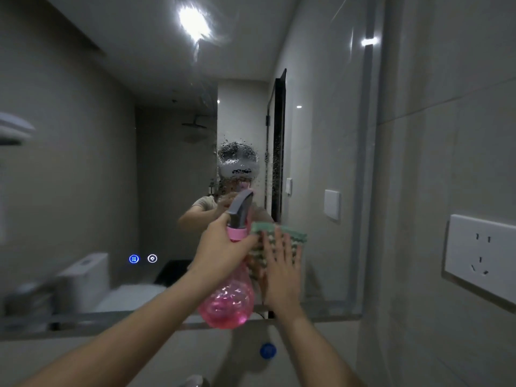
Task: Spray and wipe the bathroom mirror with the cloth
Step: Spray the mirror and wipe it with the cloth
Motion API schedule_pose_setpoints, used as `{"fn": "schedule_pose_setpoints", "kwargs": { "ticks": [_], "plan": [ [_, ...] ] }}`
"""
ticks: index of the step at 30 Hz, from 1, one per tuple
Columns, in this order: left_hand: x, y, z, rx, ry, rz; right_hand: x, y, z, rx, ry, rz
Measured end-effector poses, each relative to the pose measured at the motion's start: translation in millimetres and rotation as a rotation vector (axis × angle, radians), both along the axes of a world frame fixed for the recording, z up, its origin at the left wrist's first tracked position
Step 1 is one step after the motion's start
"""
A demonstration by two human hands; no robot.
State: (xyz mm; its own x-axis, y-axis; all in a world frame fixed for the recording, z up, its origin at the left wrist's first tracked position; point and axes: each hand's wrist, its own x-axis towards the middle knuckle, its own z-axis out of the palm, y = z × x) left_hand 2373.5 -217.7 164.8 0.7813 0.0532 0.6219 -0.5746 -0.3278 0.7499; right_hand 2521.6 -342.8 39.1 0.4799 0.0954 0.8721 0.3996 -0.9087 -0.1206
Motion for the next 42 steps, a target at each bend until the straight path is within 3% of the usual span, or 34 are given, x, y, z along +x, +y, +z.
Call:
{"fn": "schedule_pose_setpoints", "kwargs": {
  "ticks": [4, 12, 19, 28, 35, 42],
  "plan": [
    [0, 26, 5, -0.008, -0.018, 0.136, 19, -13, 76, 0.121, -0.043, -0.202],
    [9, 60, 24, -0.004, -0.064, 0.178, 26, -41, 139, 0.107, -0.059, -0.253],
    [21, 74, 21, -0.062, -0.069, 0.194, 21, 8, 128, 0.256, -0.038, -0.18],
    [-6, 138, -16, -0.054, -0.063, 0.345, 17, 123, 2, -0.23, -0.181, -0.041],
    [-8, 141, -42, -0.046, 0.029, 0.32, 19, 73, -9, -0.473, -0.262, 0.027],
    [9, 80, -63, -0.018, 0.052, 0.175, 19, -38, -16, -0.279, -0.142, -0.166]
  ]
}}
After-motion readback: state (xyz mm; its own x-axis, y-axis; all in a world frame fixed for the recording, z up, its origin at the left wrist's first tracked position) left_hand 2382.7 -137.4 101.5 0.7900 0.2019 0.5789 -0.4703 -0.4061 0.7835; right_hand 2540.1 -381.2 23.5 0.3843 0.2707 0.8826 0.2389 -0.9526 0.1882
